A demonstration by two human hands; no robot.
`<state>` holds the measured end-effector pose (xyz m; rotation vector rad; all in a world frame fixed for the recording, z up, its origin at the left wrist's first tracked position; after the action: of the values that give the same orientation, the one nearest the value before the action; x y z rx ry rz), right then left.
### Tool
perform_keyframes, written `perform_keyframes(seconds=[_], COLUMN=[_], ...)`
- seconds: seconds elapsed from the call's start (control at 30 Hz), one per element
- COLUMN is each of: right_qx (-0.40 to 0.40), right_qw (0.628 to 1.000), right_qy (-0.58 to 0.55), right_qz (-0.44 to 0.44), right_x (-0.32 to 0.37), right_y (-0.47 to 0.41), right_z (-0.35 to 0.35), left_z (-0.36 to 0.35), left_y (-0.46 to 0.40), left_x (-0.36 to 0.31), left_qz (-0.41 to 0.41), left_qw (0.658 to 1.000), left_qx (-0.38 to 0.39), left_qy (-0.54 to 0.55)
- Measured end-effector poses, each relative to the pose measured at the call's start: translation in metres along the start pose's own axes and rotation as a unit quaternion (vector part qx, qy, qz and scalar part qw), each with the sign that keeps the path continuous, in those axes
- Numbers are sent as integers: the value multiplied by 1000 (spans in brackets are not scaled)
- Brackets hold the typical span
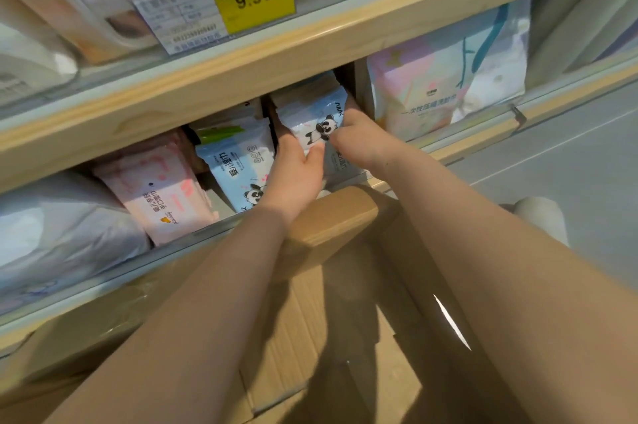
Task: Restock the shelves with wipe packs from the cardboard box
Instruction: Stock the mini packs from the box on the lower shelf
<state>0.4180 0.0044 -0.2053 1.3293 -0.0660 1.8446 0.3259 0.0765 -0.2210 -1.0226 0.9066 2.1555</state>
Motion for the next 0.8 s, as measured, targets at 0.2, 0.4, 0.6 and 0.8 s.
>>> perform_keyframes(seconds=[0.2,0.4,0.6,0.8], right_qx=[-27,-72,-85,-183], right_qw=[999,993,984,955], right_qy=[-4,76,149,218], right_qz=[22,58,55,86], right_x=[-3,-15,-10,15], right_y=[3,3,23,78], right_z=[5,4,10,14], left_z=[0,-2,7,61], left_y=[-3,-6,12,63], left_x=[1,-1,-8,16], left_qz=[-23,-38,-20,-38], left_qw=[999,997,997,994], left_qx=[-21,-42,-21,-100], left_qy=[-29,-57,-72,-30])
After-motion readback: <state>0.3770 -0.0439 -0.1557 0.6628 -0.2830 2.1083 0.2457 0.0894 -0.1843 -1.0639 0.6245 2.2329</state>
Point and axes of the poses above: each hand's wrist, its own y-axis away from the middle knuckle, its own z-axis out of the back of the hand, x = y × z, the point moved 2 cm from there along -y, towards the middle knuckle, and after that the axes turned 4 degrees about y, right-handed, at the moved point
